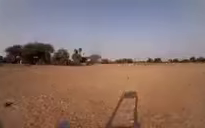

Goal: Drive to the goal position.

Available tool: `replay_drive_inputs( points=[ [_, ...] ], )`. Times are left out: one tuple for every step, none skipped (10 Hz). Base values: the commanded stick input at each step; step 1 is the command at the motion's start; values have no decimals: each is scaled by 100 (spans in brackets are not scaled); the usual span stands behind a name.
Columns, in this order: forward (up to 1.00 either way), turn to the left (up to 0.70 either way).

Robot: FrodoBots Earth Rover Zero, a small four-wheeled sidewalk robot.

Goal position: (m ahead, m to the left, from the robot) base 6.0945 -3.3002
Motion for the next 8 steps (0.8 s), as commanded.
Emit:
replay_drive_inputs(
  points=[
    [70,0],
    [70,0],
    [70,0],
    [70,0],
    [70,0],
    [70,0],
    [70,0],
    [70,0]
  ],
)
